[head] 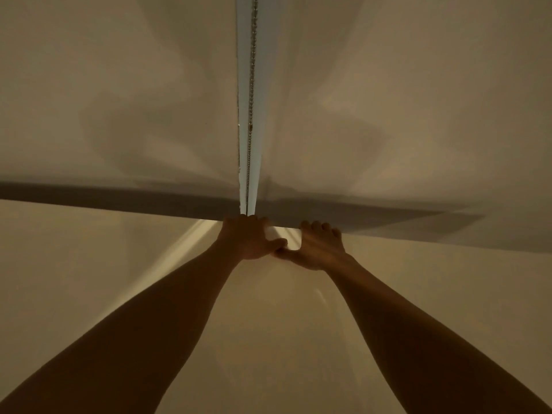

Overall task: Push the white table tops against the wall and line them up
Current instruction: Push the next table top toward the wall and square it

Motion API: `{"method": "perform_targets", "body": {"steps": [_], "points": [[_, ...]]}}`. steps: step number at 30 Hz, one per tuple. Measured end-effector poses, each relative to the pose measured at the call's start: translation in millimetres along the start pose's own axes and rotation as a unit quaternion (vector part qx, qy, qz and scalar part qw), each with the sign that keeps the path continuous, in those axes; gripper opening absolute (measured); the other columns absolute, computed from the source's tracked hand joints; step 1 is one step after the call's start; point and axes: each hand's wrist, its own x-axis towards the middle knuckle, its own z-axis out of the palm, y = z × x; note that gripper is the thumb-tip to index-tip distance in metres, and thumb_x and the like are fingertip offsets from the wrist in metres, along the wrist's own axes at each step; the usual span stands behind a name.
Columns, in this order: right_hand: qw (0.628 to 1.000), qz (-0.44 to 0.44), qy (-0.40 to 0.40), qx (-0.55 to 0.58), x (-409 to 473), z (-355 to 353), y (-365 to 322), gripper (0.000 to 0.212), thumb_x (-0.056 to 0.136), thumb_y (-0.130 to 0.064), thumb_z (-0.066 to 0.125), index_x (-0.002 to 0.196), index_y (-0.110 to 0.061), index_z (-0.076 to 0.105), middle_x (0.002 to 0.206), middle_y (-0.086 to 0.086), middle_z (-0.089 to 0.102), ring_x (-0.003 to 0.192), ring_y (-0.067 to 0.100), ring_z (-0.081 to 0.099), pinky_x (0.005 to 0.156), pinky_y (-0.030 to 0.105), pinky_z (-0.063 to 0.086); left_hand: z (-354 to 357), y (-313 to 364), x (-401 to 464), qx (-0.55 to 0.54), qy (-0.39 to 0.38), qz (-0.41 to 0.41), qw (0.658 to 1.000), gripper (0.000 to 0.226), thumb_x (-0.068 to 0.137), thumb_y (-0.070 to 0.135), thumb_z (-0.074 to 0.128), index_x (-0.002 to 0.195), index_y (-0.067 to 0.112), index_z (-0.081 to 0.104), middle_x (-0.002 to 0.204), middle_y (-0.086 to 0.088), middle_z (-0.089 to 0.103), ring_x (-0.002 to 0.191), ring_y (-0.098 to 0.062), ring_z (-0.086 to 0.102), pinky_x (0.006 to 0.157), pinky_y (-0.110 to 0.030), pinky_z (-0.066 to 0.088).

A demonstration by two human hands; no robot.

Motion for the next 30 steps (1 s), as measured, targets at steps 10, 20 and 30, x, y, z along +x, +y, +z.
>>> {"method": "perform_targets", "body": {"steps": [10, 20, 30], "points": [[1.0, -0.012, 0.012, -0.023, 4, -5, -4, 0.108, 0.066, -0.095, 0.041, 0.133, -0.011, 0.049, 0.132, 0.013, 0.057, 0.119, 0.035, 0.053, 0.096, 0.043, 0.038, -1, -5, 7, -0.01, -0.013, -0.004, 1.0, 0.079, 0.083, 0.086, 0.041, 0.14, 0.031, 0.048, 0.137, -0.004, 0.062, 0.128, -0.032, 0.055, 0.104, -0.047, 0.04], [0.999, -0.023, -0.03, -0.034, 25, -19, -13, 0.115, 0.074, -0.09, 0.042, 0.156, -0.012, 0.019, 0.161, 0.014, 0.026, 0.147, 0.037, 0.025, 0.117, 0.051, 0.025, -9, -15, 14, -0.02, -0.004, -0.017, 1.0, 0.079, 0.086, 0.084, 0.036, 0.138, 0.026, 0.049, 0.141, -0.007, 0.057, 0.131, -0.033, 0.052, 0.107, -0.055, 0.034], [0.998, -0.003, -0.024, 0.065, 4, 4, -18, 0.103, 0.086, -0.082, 0.033, 0.158, -0.019, -0.004, 0.167, 0.006, -0.01, 0.152, 0.031, -0.017, 0.116, 0.066, -0.008, 17, -8, -11, -0.003, 0.086, -0.008, 0.996, 0.064, 0.101, 0.063, 0.025, 0.157, 0.031, 0.019, 0.167, -0.006, 0.019, 0.154, -0.035, 0.011, 0.113, -0.079, 0.004]]}}
